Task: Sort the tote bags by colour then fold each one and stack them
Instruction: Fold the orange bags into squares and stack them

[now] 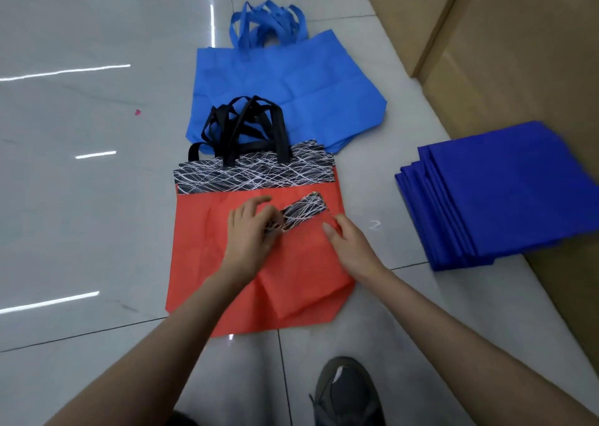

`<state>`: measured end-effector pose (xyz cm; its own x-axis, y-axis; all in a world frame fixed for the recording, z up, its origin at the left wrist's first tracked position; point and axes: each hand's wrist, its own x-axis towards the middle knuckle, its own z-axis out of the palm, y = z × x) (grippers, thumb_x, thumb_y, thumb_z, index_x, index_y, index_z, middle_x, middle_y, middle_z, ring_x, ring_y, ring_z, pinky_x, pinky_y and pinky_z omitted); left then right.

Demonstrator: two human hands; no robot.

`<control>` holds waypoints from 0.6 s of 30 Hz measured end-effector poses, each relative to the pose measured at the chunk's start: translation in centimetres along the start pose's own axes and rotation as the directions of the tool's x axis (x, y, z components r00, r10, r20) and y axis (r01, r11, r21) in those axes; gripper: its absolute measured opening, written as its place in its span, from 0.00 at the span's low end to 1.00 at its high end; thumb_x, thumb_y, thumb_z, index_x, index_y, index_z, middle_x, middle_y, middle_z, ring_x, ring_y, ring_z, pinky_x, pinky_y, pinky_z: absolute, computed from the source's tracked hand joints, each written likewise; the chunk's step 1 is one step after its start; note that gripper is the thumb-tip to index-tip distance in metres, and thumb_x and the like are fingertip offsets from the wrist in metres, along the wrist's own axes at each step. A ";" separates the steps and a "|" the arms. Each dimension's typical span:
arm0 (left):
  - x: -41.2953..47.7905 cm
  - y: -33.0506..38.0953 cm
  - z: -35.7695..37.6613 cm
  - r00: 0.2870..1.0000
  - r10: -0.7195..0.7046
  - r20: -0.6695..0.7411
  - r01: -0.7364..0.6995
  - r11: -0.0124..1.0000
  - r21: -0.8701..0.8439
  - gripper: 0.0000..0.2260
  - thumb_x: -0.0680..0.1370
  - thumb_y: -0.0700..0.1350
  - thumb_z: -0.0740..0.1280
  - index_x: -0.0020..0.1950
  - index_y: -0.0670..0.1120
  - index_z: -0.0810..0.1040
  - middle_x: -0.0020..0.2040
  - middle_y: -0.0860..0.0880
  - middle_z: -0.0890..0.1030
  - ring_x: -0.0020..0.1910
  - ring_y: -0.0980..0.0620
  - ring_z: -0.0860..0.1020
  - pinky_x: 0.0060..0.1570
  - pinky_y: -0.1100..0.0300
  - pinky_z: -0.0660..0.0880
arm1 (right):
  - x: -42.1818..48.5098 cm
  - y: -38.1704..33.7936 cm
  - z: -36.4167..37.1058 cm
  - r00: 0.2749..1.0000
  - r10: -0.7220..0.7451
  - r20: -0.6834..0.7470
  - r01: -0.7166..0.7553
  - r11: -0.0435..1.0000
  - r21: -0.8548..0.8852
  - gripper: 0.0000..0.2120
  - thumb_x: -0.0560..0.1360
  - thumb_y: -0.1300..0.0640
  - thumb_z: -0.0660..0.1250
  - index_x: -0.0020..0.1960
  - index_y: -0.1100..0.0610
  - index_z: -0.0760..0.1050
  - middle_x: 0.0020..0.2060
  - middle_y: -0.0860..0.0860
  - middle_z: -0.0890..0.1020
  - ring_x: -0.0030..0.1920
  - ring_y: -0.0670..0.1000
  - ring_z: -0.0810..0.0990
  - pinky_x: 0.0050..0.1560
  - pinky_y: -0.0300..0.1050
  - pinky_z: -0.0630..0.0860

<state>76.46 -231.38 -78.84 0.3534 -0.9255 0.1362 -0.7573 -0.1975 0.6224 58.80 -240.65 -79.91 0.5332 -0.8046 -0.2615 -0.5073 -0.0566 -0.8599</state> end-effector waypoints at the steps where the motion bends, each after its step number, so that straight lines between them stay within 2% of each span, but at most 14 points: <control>1: -0.8 0.9 0.9 0.984 -0.142 -0.106 0.139 0.990 -0.031 0.12 0.71 0.43 0.71 0.52 0.53 0.75 0.61 0.40 0.72 0.61 0.42 0.71 0.59 0.50 0.65 | -1.1 0.7 -0.1 0.995 0.030 -0.096 -0.023 0.997 0.074 0.07 0.80 0.57 0.59 0.51 0.61 0.71 0.45 0.53 0.79 0.47 0.53 0.77 0.51 0.47 0.71; 2: -1.7 2.0 1.6 0.937 -0.314 -0.152 0.294 0.945 -0.141 0.17 0.71 0.42 0.73 0.58 0.47 0.74 0.63 0.38 0.68 0.63 0.41 0.68 0.62 0.52 0.63 | -2.3 1.4 -0.1 0.981 0.070 -0.181 -0.044 0.989 0.140 0.05 0.81 0.58 0.58 0.51 0.59 0.70 0.43 0.51 0.78 0.46 0.51 0.76 0.49 0.45 0.71; 3: -2.8 3.2 2.3 0.878 -0.459 -0.134 0.414 0.869 -0.270 0.21 0.71 0.41 0.73 0.62 0.43 0.72 0.62 0.37 0.67 0.62 0.42 0.67 0.62 0.56 0.62 | -3.5 2.1 -0.1 0.962 0.110 -0.251 -0.061 0.979 0.197 0.04 0.81 0.58 0.58 0.50 0.57 0.70 0.42 0.49 0.77 0.45 0.50 0.75 0.49 0.44 0.70; 5: -4.9 4.9 3.7 0.790 -0.613 0.003 0.539 0.692 -0.480 0.23 0.74 0.41 0.70 0.66 0.43 0.66 0.55 0.41 0.69 0.53 0.45 0.69 0.53 0.61 0.65 | -6.0 3.4 -0.2 0.919 0.209 -0.334 -0.109 0.949 0.295 0.05 0.81 0.57 0.56 0.50 0.57 0.69 0.41 0.49 0.76 0.44 0.50 0.75 0.47 0.43 0.69; 8: -7.1 6.4 5.5 0.776 -0.603 0.185 0.552 0.506 -0.663 0.16 0.78 0.39 0.64 0.64 0.43 0.65 0.45 0.47 0.73 0.44 0.50 0.72 0.42 0.62 0.70 | -9.3 4.8 -0.8 0.866 0.321 -0.382 -0.165 0.907 0.388 0.10 0.82 0.58 0.55 0.57 0.61 0.71 0.49 0.53 0.77 0.49 0.51 0.75 0.47 0.38 0.67; 10: -7.9 7.2 6.8 0.770 -0.582 0.264 0.588 0.483 -0.649 0.04 0.80 0.38 0.61 0.54 0.43 0.71 0.41 0.46 0.74 0.38 0.51 0.72 0.35 0.64 0.71 | -11.2 6.3 -1.4 0.831 0.391 -0.397 -0.233 0.891 0.391 0.15 0.82 0.55 0.55 0.61 0.65 0.70 0.56 0.57 0.77 0.54 0.53 0.75 0.51 0.39 0.68; 11: -8.2 7.9 7.6 0.773 -0.558 0.301 0.605 0.507 -0.614 0.04 0.80 0.36 0.61 0.47 0.44 0.72 0.38 0.46 0.74 0.36 0.51 0.71 0.30 0.66 0.70 | -12.3 7.0 -1.8 0.801 0.431 -0.416 -0.276 0.882 0.382 0.19 0.82 0.52 0.55 0.64 0.65 0.69 0.60 0.59 0.76 0.57 0.55 0.75 0.56 0.43 0.69; 12: -8.4 8.5 8.5 0.788 -0.517 0.334 0.603 0.540 -0.588 0.08 0.79 0.35 0.60 0.43 0.45 0.73 0.36 0.47 0.74 0.35 0.51 0.70 0.29 0.68 0.69 | -13.2 8.0 -2.1 0.759 0.485 -0.435 -0.330 0.862 0.386 0.22 0.81 0.50 0.55 0.68 0.65 0.67 0.64 0.61 0.74 0.62 0.57 0.73 0.62 0.47 0.68; 14: -8.6 10.5 9.9 0.821 -0.397 0.410 0.568 0.635 -0.524 0.12 0.78 0.32 0.60 0.41 0.47 0.74 0.37 0.50 0.75 0.36 0.53 0.70 0.31 0.71 0.68 | -15.1 9.4 -3.2 0.659 0.576 -0.484 -0.383 0.810 0.444 0.24 0.81 0.50 0.54 0.71 0.65 0.64 0.68 0.61 0.70 0.66 0.59 0.70 0.66 0.48 0.65; 16: -8.6 12.9 11.2 0.840 -0.252 0.481 0.491 0.731 -0.474 0.12 0.77 0.32 0.62 0.43 0.49 0.76 0.41 0.52 0.76 0.40 0.53 0.72 0.36 0.71 0.68 | -16.7 10.8 -4.7 0.578 0.613 -0.538 -0.326 0.778 0.537 0.23 0.81 0.51 0.55 0.67 0.68 0.67 0.64 0.63 0.73 0.63 0.59 0.73 0.59 0.43 0.67; 18: -8.6 14.5 13.0 0.839 -0.096 0.536 0.350 0.849 -0.396 0.08 0.75 0.35 0.64 0.50 0.47 0.78 0.50 0.52 0.74 0.51 0.53 0.71 0.46 0.69 0.67 | -18.0 11.8 -6.2 0.497 0.637 -0.590 -0.312 0.765 0.563 0.17 0.82 0.58 0.54 0.63 0.70 0.68 0.61 0.64 0.74 0.60 0.60 0.74 0.50 0.39 0.64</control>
<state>55.26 -230.48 -81.03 0.0746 -0.9304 -0.3588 -0.3020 -0.3639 0.8811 39.00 -230.50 -82.64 -0.4576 -0.7841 -0.4194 -0.1731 0.5412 -0.8229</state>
